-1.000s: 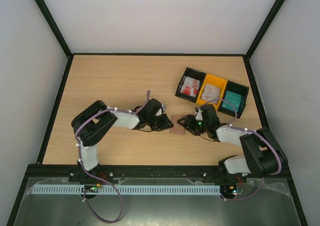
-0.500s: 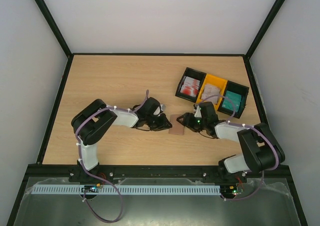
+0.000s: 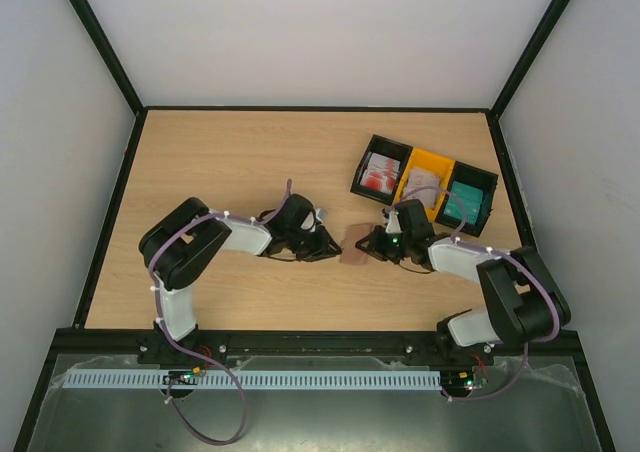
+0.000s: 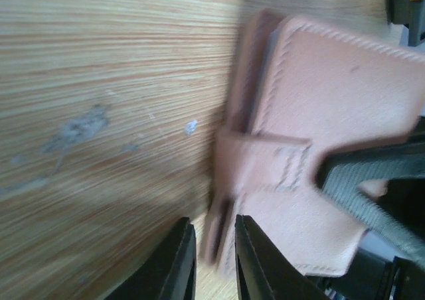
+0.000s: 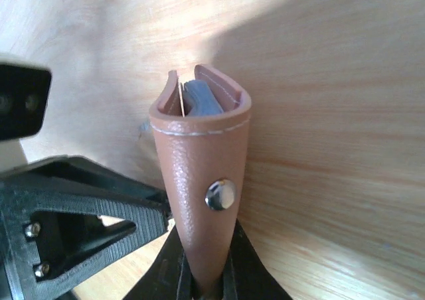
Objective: Put the credit cards into the card holder
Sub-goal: Open the card holder at the center of the board.
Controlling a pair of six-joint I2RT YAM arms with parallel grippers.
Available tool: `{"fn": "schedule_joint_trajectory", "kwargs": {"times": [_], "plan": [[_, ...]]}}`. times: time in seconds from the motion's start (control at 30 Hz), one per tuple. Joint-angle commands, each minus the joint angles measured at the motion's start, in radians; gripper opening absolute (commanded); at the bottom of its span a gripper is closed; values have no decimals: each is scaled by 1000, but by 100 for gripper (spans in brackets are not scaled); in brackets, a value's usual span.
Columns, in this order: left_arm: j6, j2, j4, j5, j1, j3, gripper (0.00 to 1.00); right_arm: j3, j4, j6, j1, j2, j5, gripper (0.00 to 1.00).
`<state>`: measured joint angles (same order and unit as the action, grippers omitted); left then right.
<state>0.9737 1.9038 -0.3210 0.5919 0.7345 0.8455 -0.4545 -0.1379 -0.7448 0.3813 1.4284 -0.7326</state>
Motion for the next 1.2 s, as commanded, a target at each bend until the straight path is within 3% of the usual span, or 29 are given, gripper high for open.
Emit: {"fn": "schedule_joint_trajectory", "kwargs": {"times": [0.0,0.3,0.43,0.6,0.77,0.87,1.0,1.17], "plan": [[-30,-80,97,-122,-7,-29,23,-103,246,74,14,-88,239,2],[-133,-423,358,-555,-53,-42,46,-414,711,48,248,-36,892,2],[-167,-575,423,-641,-123,-75,58,-534,901,18,351,19,1069,2],[-198,-695,510,-688,-185,-71,64,-612,1131,-50,493,151,1200,2],[-214,-742,529,-669,-205,-71,66,-717,1122,-68,568,279,1161,3],[-222,-752,556,-667,-212,-61,66,-717,962,-44,569,297,933,5],[-230,-776,555,-654,-217,-72,68,-704,757,-70,570,281,752,22],[-210,-764,531,-571,-219,-97,70,-682,639,-112,569,291,711,43]]}}
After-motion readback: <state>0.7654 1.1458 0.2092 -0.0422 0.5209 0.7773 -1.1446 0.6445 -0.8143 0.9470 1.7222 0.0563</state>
